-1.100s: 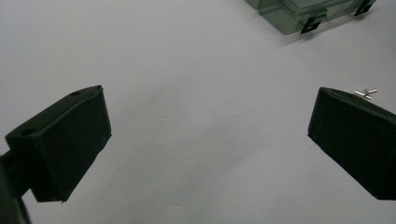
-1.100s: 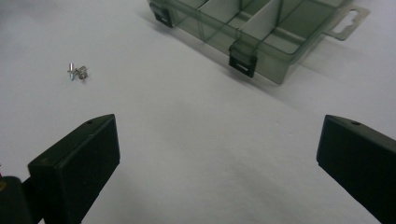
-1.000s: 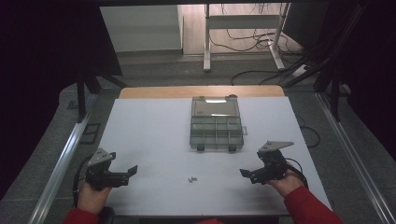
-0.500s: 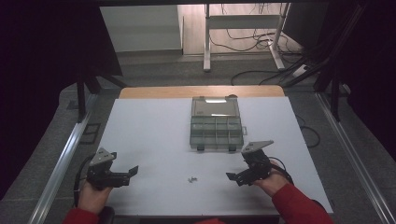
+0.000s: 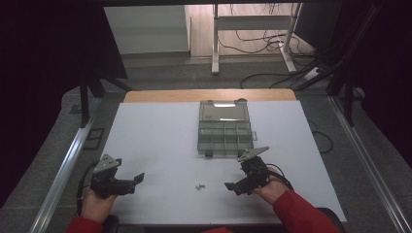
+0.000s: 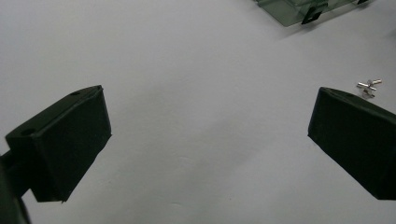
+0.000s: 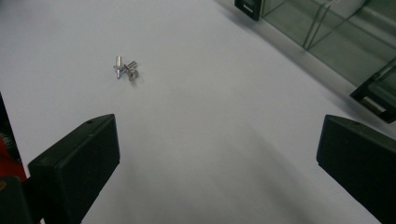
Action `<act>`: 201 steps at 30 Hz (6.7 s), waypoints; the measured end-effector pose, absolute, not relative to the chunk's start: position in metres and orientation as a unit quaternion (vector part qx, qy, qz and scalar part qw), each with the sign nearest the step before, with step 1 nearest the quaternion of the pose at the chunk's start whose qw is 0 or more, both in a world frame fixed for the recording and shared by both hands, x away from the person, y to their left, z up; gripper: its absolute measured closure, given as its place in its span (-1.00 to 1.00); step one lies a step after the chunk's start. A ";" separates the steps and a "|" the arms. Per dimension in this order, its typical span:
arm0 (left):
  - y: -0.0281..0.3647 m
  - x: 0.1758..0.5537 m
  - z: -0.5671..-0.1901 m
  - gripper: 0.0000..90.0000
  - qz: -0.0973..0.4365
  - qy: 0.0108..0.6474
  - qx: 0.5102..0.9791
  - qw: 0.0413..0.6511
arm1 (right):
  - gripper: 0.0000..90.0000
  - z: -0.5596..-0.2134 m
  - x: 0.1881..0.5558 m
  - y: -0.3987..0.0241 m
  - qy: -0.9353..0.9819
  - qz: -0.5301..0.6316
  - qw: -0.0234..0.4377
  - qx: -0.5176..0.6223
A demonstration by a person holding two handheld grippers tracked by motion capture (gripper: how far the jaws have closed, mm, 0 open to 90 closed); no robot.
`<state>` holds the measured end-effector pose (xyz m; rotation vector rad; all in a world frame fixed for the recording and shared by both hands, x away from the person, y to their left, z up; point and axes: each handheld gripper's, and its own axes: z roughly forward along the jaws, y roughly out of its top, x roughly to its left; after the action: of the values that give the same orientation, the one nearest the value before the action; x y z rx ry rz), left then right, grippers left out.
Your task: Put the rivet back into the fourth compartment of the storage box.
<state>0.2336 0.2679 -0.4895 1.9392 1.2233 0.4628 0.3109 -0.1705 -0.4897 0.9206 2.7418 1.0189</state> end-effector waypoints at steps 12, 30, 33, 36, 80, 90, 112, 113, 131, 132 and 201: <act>0.268 0.231 -0.490 -1.00 0.183 0.483 0.763 0.388 | -0.93 -0.502 0.315 -0.146 0.910 0.301 -0.003 0.286; 0.267 0.231 -0.489 -1.00 0.181 0.484 0.764 0.386 | -0.18 -0.505 0.315 -0.110 0.927 0.288 -0.010 0.241; 0.267 0.231 -0.489 -1.00 0.179 0.484 0.766 0.384 | -0.15 -0.504 0.315 -0.106 0.930 0.283 -0.005 0.234; 0.266 0.232 -0.489 -1.00 0.180 0.484 0.766 0.383 | -0.03 -0.504 0.314 -0.097 0.938 0.271 0.000 0.214; 0.262 0.234 -0.492 -1.00 0.173 0.481 0.780 0.363 | 0.92 -0.489 0.329 -0.078 0.953 0.238 -0.016 0.187; 0.258 0.235 -0.494 -1.00 0.172 0.477 0.791 0.344 | 0.92 -0.478 0.337 -0.095 0.945 0.254 -0.009 0.206; 0.257 0.236 -0.495 -0.97 0.163 0.479 0.792 0.341 | 0.92 -0.454 0.361 -0.142 0.922 0.289 0.021 0.259; 0.257 0.236 -0.495 -0.97 0.163 0.479 0.792 0.341 | 0.92 -0.454 0.361 -0.142 0.922 0.289 0.021 0.259; 0.259 0.236 -0.495 -0.98 0.157 0.481 0.789 0.347 | 0.91 -0.446 0.379 -0.170 0.910 0.294 0.054 0.289; 0.259 0.236 -0.495 -0.98 0.157 0.480 0.790 0.347 | 0.91 -0.445 0.382 -0.173 0.908 0.295 0.056 0.292; 0.258 0.239 -0.495 -0.98 0.155 0.477 0.793 0.345 | 0.76 -0.465 0.470 -0.195 0.874 0.274 0.116 0.385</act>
<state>0.2388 0.2575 -0.4950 2.0592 1.2385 0.4017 0.4700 -0.1952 -0.4649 1.1284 2.5583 0.8024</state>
